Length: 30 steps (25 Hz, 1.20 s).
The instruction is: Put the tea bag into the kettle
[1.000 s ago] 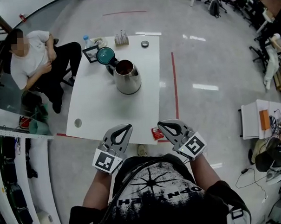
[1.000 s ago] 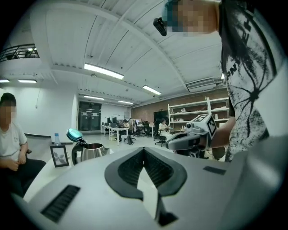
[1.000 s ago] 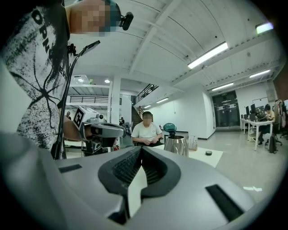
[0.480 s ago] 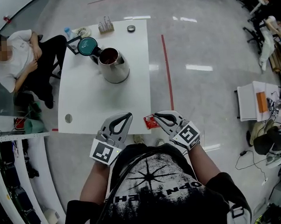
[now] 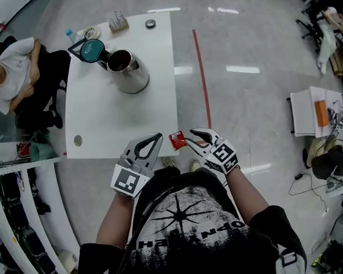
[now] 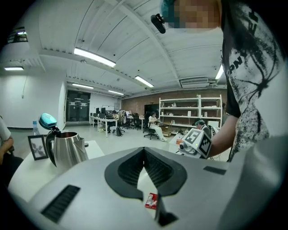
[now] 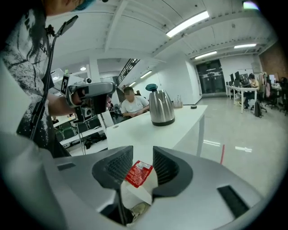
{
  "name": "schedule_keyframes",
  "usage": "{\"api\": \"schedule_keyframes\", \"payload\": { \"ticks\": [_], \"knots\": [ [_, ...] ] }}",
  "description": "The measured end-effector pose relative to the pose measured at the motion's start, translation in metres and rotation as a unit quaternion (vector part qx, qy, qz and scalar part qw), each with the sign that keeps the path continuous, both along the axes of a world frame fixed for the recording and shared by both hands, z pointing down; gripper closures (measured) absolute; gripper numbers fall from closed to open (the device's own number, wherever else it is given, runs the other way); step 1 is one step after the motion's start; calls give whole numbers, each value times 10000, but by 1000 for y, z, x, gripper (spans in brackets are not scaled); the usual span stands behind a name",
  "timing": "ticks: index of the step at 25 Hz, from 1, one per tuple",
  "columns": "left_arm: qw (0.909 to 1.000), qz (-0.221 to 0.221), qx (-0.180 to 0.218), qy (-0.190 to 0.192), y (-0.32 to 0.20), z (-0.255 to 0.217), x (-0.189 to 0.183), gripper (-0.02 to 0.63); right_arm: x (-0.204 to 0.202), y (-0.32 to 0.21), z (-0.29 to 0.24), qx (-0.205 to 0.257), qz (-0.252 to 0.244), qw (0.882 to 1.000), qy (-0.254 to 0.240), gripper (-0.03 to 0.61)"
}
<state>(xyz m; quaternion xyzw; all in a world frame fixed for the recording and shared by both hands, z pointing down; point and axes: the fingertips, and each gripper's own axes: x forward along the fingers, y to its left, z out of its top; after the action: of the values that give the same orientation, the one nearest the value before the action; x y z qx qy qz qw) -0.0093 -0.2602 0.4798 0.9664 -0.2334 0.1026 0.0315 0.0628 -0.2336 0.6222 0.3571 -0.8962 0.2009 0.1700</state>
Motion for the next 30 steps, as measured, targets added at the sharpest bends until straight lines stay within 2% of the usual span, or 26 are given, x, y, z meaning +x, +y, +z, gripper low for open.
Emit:
{"api": "schedule_keyframes", "payload": {
  "ticks": [5,10,13,22,28,29,30],
  "knots": [
    [9996,120,-18,-246,11,12,5,606,-3,8,39,-585,-98,9982,-26,384],
    [9987,268,32,-425,15,20,10,606,-8,6,76,-1322,73,9906,-357,357],
    [9982,369,143,-457,21,14,15,606,-11,9,84,-1613,85,9855,-522,356],
    [9969,492,228,-565,29,7,14,606,-24,3,97,-1953,71,9780,-723,355],
    [9977,326,114,-580,26,14,-1,606,-34,0,102,-1980,-50,9786,-563,357],
    [9979,290,97,-576,25,15,-3,606,-35,0,102,-1971,-80,9789,-535,374],
    [9979,264,92,-576,24,15,-5,606,-36,-1,101,-1948,-91,9795,-514,416]
  ]
}}
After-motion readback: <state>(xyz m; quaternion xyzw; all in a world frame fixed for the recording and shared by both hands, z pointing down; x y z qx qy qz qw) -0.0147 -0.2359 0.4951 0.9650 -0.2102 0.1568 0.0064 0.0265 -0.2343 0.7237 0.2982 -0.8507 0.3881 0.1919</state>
